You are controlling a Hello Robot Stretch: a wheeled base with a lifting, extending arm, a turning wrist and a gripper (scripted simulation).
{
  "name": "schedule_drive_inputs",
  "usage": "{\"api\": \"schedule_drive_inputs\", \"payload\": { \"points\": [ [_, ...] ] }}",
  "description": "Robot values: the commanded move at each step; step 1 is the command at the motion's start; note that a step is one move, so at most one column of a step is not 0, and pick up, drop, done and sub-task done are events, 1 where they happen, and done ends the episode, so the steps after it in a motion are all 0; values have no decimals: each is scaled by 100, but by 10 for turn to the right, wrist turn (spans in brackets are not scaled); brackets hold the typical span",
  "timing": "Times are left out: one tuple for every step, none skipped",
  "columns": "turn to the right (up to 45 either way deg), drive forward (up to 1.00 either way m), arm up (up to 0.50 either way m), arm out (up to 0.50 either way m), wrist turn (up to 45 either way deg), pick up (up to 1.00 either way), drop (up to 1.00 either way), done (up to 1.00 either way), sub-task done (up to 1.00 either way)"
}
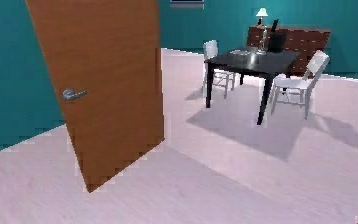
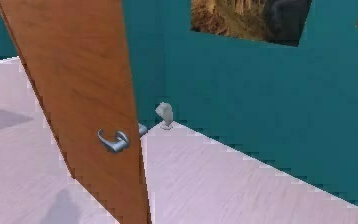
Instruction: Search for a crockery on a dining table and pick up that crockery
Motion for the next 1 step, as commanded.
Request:
{"api": "schedule_drive_inputs", "payload": {
  "points": [
    [-90, 0, 0, 0, 0, 0, 0, 0, 0]
  ]
}}
